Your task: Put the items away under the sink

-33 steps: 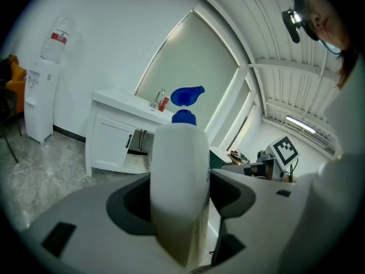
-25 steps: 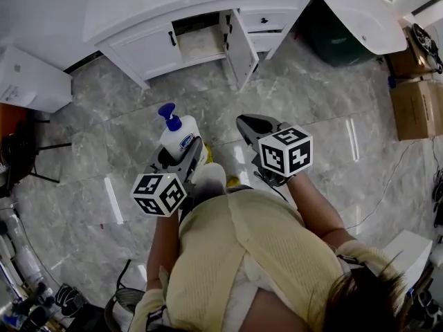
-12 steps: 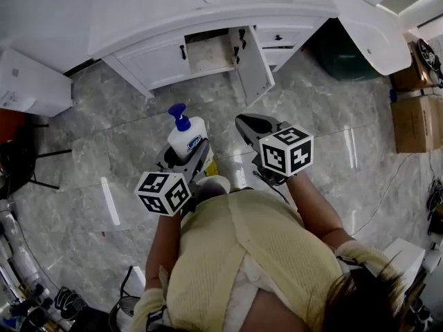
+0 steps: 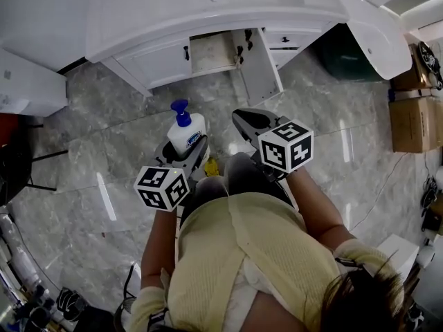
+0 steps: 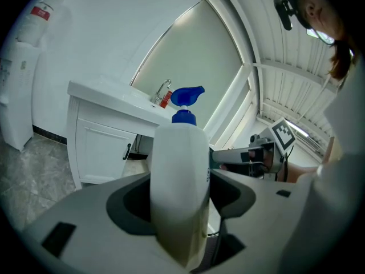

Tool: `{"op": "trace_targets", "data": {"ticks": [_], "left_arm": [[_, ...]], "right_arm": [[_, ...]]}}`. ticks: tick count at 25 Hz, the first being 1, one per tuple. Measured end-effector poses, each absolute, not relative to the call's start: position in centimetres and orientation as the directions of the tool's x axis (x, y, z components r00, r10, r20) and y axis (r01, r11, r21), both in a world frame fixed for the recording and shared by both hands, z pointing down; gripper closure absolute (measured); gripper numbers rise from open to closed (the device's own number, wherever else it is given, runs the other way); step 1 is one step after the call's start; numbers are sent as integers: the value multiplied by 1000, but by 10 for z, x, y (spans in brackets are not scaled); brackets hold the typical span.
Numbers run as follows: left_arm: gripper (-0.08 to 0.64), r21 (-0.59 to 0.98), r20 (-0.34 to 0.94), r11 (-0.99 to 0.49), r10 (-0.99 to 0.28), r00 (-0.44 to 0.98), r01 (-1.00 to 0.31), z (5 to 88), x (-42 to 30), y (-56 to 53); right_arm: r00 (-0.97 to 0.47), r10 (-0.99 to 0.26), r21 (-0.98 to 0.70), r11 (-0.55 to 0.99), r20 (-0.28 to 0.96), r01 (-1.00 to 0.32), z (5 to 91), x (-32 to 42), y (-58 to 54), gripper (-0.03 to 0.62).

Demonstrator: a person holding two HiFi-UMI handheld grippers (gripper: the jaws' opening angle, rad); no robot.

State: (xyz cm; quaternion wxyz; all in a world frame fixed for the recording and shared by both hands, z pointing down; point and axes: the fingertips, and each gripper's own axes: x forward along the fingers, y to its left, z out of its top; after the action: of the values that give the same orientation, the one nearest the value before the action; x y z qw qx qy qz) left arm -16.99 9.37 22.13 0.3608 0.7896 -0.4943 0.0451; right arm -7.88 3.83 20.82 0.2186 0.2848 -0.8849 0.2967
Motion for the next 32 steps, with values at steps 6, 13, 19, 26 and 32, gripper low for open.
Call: {"op": "trace_targets", "data": {"ticks": [6,13,19,26,32], "left_arm": [[259,550,425,-223,-755,500,-805,232,-175,71],[259,543,447,-177,-767,461,-821,254,-172,41],[259,529,464,-188,-752,467,-827,275,-145,9],[259,511,467,-218,-742,481,-831,302,-130,-24],[259,491,507,-208,-722,471,-846,341,-127,-41]], "right_arm": [[-743,-346,-399,674,572,-622,216,-88,14,565],[-756,-299,-422,684,582,-595,235,-90,-17,565],[-746,-292,-437,662,598,-609,254,-67,-44,565],[-718,-286,-458,609,634,-647,295,-54,-63,565],[-698,-299,-464,571,651,-677,331,-54,-78,565]]}}
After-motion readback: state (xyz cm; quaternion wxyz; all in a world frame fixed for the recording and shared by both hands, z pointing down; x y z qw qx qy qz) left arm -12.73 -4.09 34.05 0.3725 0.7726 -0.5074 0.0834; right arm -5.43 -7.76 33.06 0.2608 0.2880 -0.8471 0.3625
